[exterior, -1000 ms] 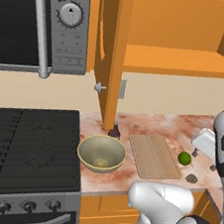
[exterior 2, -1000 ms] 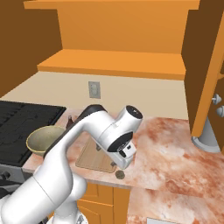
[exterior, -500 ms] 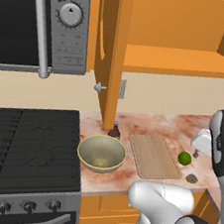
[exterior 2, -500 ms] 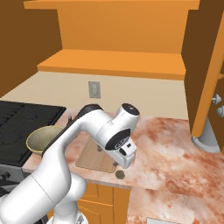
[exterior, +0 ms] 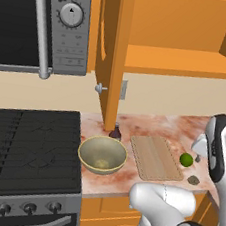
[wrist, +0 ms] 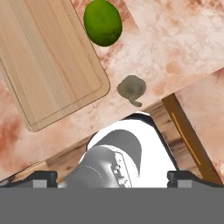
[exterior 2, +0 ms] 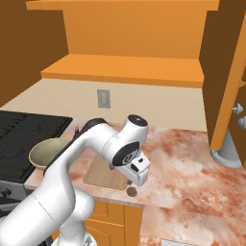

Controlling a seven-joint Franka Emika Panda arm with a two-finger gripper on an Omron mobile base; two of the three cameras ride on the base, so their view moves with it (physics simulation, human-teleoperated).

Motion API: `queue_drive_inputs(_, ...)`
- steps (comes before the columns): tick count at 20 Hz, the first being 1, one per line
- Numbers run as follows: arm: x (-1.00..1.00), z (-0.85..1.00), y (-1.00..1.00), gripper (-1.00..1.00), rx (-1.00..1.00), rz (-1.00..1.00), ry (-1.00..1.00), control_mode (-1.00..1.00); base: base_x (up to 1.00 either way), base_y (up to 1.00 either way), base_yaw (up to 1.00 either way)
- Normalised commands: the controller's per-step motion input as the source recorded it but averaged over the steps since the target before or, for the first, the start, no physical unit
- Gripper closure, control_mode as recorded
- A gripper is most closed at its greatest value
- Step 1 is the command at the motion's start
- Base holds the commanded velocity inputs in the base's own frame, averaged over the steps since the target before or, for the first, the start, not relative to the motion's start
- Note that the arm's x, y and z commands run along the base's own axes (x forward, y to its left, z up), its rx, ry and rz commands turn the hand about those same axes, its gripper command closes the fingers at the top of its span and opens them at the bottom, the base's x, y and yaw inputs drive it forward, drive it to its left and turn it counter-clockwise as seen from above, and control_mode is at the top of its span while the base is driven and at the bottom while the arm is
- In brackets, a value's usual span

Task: Open the cabinet. Place the bowl and condiment on the counter. Then place the lime and garlic on the cutting board.

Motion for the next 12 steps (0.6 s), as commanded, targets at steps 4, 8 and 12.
queue_drive_inputs(4, 0.00, -0.08, -0.09, -1.00, -0.07, 0.01, 0.00, -1.00, 0.00, 0.00, 0.00)
queue_drive_inputs(8, 0.00, -0.03, -0.11, -1.00, -0.04, 0.03, 0.00, -1.00, 0.00, 0.00, 0.00)
queue_drive_inputs(12, 0.00, -0.03, -0.09, -1.00, -0.01, 0.06, 0.00, -1.00, 0.00, 0.00, 0.00)
